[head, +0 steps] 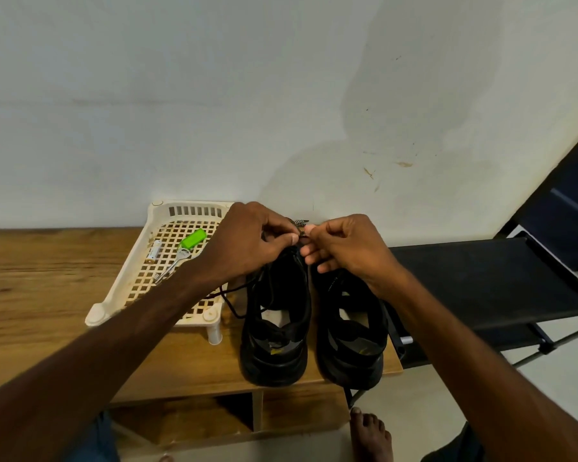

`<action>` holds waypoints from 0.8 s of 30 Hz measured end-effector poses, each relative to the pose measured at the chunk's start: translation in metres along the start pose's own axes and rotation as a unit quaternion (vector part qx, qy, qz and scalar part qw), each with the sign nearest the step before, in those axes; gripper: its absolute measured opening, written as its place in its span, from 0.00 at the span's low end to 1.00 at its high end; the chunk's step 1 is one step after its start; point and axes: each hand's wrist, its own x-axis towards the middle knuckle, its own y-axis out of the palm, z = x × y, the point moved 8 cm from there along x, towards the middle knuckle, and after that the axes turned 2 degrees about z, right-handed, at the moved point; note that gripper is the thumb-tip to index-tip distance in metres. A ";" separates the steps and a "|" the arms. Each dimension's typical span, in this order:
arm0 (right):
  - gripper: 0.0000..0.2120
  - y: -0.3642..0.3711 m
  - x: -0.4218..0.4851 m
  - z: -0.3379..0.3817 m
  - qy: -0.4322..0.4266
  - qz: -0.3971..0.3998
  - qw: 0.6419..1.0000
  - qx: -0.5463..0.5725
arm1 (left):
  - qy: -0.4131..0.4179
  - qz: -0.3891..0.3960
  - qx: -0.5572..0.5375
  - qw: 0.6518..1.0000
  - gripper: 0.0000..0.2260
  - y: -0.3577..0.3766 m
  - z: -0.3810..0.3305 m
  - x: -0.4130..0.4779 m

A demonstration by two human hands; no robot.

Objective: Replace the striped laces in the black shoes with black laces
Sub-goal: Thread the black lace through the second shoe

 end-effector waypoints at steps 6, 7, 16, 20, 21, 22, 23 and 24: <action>0.17 0.018 -0.010 0.009 -0.063 -0.037 0.950 -0.305 | -0.061 0.024 0.074 0.995 0.04 0.003 0.010 -0.005; 0.16 0.022 -0.011 0.006 -0.054 -0.038 0.944 -0.322 | -0.065 0.024 0.073 0.995 0.04 0.005 0.011 -0.006; 0.08 0.026 -0.009 -0.004 -0.024 -0.085 0.942 -0.323 | -0.109 0.077 0.113 0.985 0.02 0.029 0.024 -0.015; 0.08 0.020 -0.012 -0.006 -0.022 -0.107 0.950 -0.293 | -0.112 0.069 0.111 0.985 0.02 0.030 0.025 -0.016; 0.08 0.019 -0.012 -0.007 -0.023 -0.108 0.950 -0.290 | -0.114 0.065 0.111 0.985 0.03 0.030 0.025 -0.016; 0.08 0.019 -0.012 -0.007 -0.023 -0.110 0.951 -0.289 | -0.116 0.063 0.110 0.985 0.03 0.030 0.024 -0.015; 0.08 0.018 -0.013 -0.008 -0.022 -0.111 0.951 -0.286 | -0.118 0.062 0.109 0.985 0.03 0.031 0.024 -0.015; 0.08 0.018 -0.013 -0.008 -0.021 -0.113 0.953 -0.282 | -0.120 0.064 0.107 0.985 0.04 0.032 0.023 -0.015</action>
